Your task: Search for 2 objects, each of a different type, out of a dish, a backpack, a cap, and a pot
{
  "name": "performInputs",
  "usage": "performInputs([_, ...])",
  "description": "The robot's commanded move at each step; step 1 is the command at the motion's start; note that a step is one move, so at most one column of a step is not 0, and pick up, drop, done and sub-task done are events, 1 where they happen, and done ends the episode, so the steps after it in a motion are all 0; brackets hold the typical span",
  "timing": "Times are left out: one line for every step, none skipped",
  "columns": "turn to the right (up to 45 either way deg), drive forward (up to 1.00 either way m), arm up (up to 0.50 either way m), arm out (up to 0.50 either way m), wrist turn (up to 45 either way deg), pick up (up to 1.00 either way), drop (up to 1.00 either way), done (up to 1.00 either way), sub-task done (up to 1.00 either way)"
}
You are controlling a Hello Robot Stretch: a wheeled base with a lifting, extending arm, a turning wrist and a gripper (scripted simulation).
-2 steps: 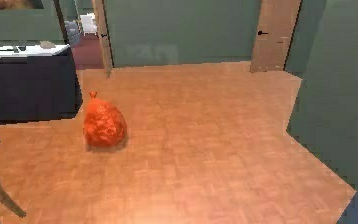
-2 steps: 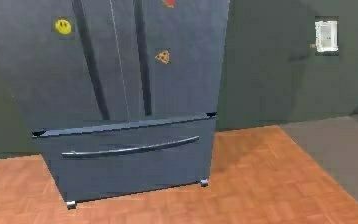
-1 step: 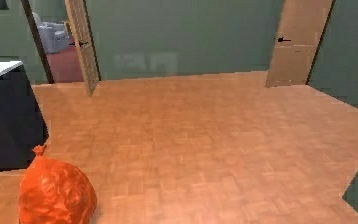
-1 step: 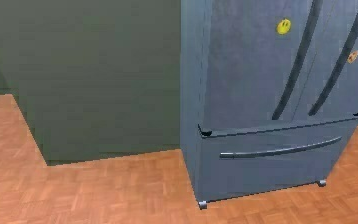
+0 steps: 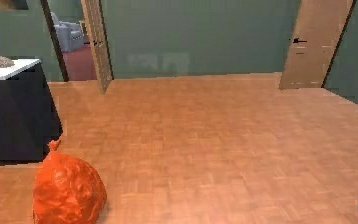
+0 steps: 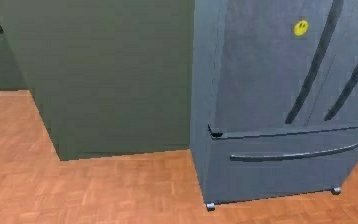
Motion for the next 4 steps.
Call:
performInputs([0.0, 0.75, 0.00, 0.00, 0.0, 0.00, 0.00, 0.00, 0.00])
performInputs([-6.0, 0.00, 0.00, 0.00, 0.0, 0.00, 0.00, 0.00, 0.00])
performInputs([0.0, 0.70, 0.00, 0.00, 0.0, 0.00, 0.00, 0.00, 0.00])
performInputs([-36.0, 0.00, 0.00, 0.00, 0.0, 0.00, 0.00, 0.00, 0.00])
